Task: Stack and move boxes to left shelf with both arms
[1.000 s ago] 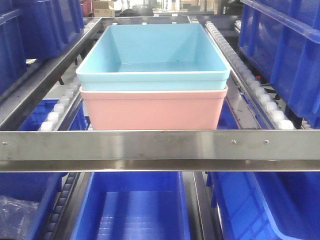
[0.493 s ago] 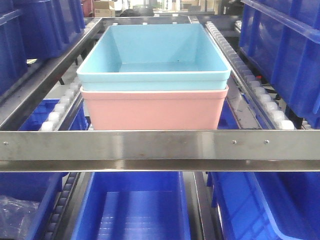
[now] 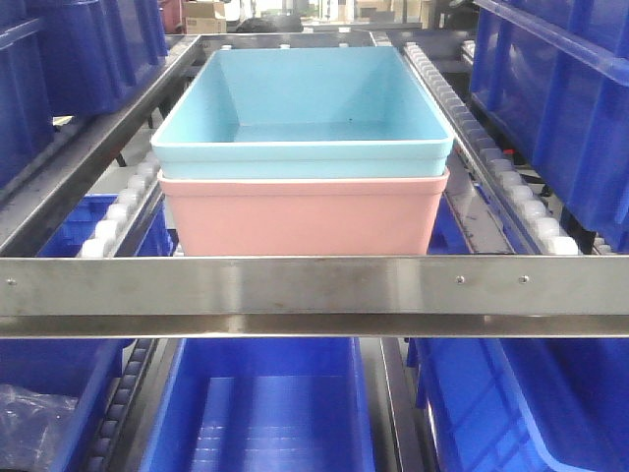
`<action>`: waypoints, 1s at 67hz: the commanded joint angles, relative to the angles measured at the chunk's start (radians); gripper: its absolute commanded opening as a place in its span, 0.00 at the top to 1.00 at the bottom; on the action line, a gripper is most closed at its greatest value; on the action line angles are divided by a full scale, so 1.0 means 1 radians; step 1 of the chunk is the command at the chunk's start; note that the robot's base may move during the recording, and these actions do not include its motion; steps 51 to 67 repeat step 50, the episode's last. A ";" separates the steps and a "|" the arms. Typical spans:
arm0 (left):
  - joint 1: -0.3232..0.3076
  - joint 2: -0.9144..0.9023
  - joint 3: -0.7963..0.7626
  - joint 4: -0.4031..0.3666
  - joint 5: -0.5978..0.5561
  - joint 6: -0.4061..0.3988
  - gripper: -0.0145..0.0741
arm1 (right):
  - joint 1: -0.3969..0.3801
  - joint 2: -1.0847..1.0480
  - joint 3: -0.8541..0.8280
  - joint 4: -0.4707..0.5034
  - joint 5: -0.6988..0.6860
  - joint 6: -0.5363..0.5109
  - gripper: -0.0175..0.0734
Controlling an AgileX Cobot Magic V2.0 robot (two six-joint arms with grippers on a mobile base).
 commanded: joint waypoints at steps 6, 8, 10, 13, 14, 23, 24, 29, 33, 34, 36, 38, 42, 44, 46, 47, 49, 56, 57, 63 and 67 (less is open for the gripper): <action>0.003 -0.015 0.025 -0.003 -0.076 0.006 0.83 | -0.008 -0.004 -0.002 0.003 -0.089 -0.014 0.75; 0.003 -0.015 0.025 -0.003 -0.076 0.006 0.83 | -0.008 -0.004 -0.002 0.003 -0.089 -0.014 0.75; 0.003 -0.015 0.025 -0.003 -0.076 0.006 0.83 | -0.008 -0.004 -0.002 0.003 -0.089 -0.014 0.75; 0.003 -0.015 0.025 -0.003 -0.076 0.006 0.83 | -0.008 -0.004 -0.002 0.003 -0.089 -0.014 0.75; 0.003 -0.015 0.025 -0.003 -0.076 0.006 0.83 | -0.008 -0.004 -0.002 0.003 -0.089 -0.014 0.75; 0.003 -0.015 0.025 -0.003 -0.076 0.006 0.83 | -0.008 -0.004 -0.002 0.003 -0.089 -0.014 0.75; 0.003 -0.015 0.025 -0.003 -0.076 0.006 0.83 | -0.008 -0.004 -0.002 0.003 -0.089 -0.014 0.75; 0.003 -0.015 0.025 -0.003 -0.076 0.006 0.83 | -0.008 -0.004 -0.002 0.003 -0.089 -0.014 0.75; 0.003 -0.015 0.025 -0.003 -0.076 0.006 0.83 | -0.008 -0.004 -0.002 0.003 -0.089 -0.014 0.75; 0.003 -0.015 0.025 -0.003 -0.076 0.006 0.83 | -0.008 -0.004 -0.002 0.003 -0.089 -0.014 0.75; 0.003 -0.015 0.025 -0.003 -0.076 0.006 0.83 | -0.008 -0.004 -0.002 0.003 -0.089 -0.014 0.75; 0.003 -0.015 0.025 -0.003 -0.076 0.006 0.83 | -0.008 -0.004 -0.002 0.003 -0.089 -0.014 0.75; 0.003 -0.015 0.025 -0.003 -0.076 0.006 0.83 | -0.008 -0.004 -0.002 0.003 -0.089 -0.014 0.75; 0.003 -0.015 0.025 -0.003 -0.076 0.006 0.83 | -0.008 -0.004 -0.002 0.003 -0.089 -0.014 0.75; 0.003 -0.015 0.025 -0.003 -0.076 0.006 0.83 | -0.008 -0.004 -0.002 0.003 -0.089 -0.014 0.75; 0.003 -0.015 0.025 -0.003 -0.076 0.006 0.83 | -0.008 -0.004 -0.002 0.003 -0.089 -0.014 0.75; 0.003 -0.015 0.025 -0.003 -0.076 0.006 0.83 | -0.008 -0.004 -0.002 0.003 -0.089 -0.014 0.75; 0.003 -0.015 0.025 -0.003 -0.076 0.006 0.83 | -0.008 -0.004 -0.002 0.003 -0.089 -0.014 0.75; 0.003 -0.015 0.025 -0.003 -0.076 0.006 0.83 | -0.008 -0.004 -0.002 0.003 -0.089 -0.014 0.75; 0.003 -0.015 0.025 -0.003 -0.076 0.006 0.83 | -0.008 -0.004 -0.002 0.003 -0.089 -0.014 0.75; 0.003 -0.015 0.025 -0.003 -0.076 0.006 0.83 | -0.008 -0.004 -0.002 0.003 -0.089 -0.014 0.75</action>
